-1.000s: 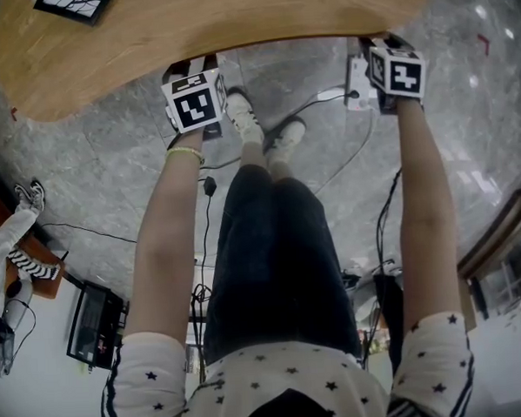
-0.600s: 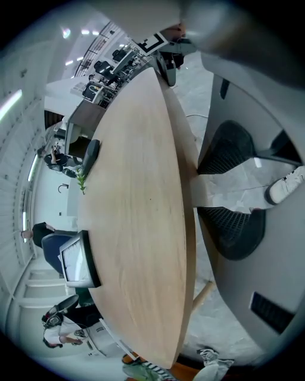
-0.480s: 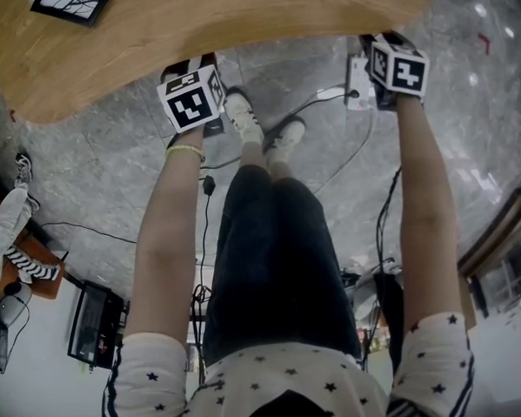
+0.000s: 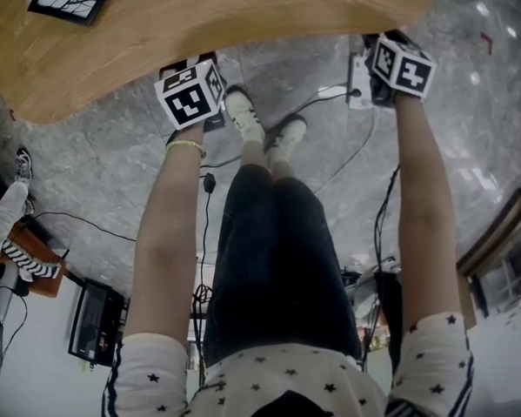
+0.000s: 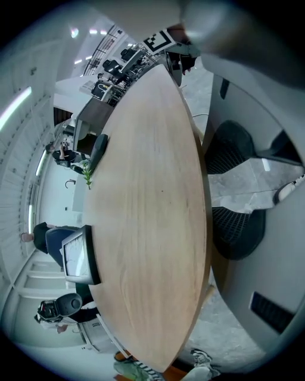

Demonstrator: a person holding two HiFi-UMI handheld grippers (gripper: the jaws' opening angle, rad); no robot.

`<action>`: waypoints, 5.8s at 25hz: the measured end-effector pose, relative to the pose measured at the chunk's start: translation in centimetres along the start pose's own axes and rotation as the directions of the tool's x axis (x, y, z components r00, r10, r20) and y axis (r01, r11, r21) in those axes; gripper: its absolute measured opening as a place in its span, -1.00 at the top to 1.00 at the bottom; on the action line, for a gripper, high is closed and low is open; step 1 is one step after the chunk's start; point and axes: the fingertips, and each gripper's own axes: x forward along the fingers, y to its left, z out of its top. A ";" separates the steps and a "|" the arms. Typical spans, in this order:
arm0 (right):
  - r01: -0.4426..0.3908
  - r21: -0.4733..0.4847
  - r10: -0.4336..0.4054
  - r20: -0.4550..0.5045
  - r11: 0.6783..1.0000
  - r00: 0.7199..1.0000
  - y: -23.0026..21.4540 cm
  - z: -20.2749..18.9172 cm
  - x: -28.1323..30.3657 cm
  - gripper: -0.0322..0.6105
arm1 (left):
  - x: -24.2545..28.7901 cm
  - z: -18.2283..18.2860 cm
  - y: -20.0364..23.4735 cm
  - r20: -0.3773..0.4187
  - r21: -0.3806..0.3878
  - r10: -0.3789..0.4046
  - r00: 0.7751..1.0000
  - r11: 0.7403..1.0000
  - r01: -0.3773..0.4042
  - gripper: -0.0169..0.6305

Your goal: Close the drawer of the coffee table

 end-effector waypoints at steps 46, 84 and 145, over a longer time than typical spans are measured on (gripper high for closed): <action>-0.037 0.113 0.024 0.113 0.993 0.993 3.4 -1.3 -4.0 0.84 | -2.6 -0.2 -1.4 0.011 0.006 -0.014 1.000 1.000 0.014 0.92; -0.202 0.083 0.168 0.302 0.976 0.938 12.2 -3.8 -26.9 0.87 | -23.6 -1.4 -11.3 0.126 0.041 -0.208 0.970 0.978 0.204 0.92; -0.373 -0.005 0.330 0.477 0.928 0.814 19.1 -4.5 -52.2 0.88 | -46.3 -1.1 -23.0 0.231 0.075 -0.481 0.846 0.876 0.477 0.92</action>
